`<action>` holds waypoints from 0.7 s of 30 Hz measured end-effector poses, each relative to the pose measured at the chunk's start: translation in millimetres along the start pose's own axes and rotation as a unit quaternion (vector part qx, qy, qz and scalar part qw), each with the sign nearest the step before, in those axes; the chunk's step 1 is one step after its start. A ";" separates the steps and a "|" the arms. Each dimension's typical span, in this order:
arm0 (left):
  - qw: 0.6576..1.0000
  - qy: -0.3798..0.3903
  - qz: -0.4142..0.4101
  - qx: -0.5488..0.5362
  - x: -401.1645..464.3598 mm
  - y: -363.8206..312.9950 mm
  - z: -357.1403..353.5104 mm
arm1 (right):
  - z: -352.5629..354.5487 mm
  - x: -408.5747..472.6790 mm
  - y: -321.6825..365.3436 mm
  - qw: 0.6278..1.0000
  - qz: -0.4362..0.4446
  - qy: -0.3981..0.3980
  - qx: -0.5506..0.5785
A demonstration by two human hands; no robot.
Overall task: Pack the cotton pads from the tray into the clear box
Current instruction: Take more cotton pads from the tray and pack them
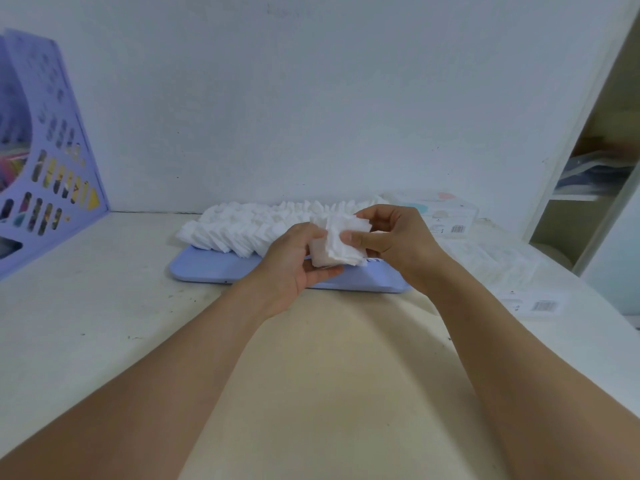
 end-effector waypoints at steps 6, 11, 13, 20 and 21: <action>1.000 -0.011 -0.017 0.005 2.6 2.9 0.2 | 4.9 1.1 -1.3 0.997 0.012 -0.070 -0.017; 1.000 -0.011 -0.007 0.027 3.4 6.8 0.5 | 1.6 -2.2 8.6 0.990 0.091 -0.073 -0.076; 1.000 -0.012 -0.008 0.015 3.1 7.2 -0.4 | -4.2 -3.4 10.6 0.985 0.109 -0.077 -0.108; 0.997 0.076 0.019 -0.001 0.4 10.9 -11.9 | -42.8 -6.6 5.6 0.995 0.064 0.042 -0.059; 0.996 0.091 0.018 -0.010 0.1 11.1 -13.0 | -48.1 -7.9 4.4 0.997 0.045 0.060 -0.009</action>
Point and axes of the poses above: each hand's wrist, its own x-axis towards the middle knuckle, its own z-axis out of the back of the hand, y = z × x, the point moved 4 cm from there along x, towards the middle knuckle, and after that the axes turned 10 degrees about y, right-handed, at the moved point
